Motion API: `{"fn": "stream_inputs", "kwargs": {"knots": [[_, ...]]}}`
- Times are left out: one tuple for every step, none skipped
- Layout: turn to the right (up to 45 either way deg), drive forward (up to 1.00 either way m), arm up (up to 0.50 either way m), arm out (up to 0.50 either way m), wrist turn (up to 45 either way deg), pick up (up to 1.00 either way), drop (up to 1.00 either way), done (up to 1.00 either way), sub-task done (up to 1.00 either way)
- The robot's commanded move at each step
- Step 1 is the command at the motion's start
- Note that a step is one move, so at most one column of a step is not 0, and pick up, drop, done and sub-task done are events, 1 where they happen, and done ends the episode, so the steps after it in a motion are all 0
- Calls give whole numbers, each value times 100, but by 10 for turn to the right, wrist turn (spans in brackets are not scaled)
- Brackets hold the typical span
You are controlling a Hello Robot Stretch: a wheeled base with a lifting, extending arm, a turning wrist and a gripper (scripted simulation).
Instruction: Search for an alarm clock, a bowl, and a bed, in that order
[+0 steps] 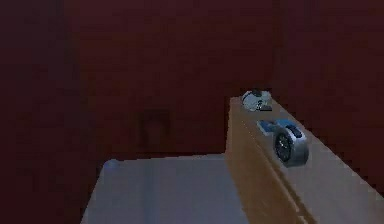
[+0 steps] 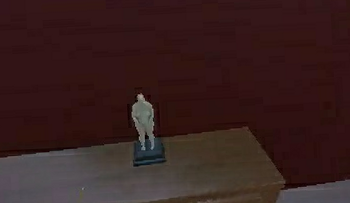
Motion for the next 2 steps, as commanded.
{"fn": "stream_inputs", "kwargs": {"knots": [[270,0,0,0,0,0,0,0,0],[0,0,0,0,0,0,0,0,100]]}}
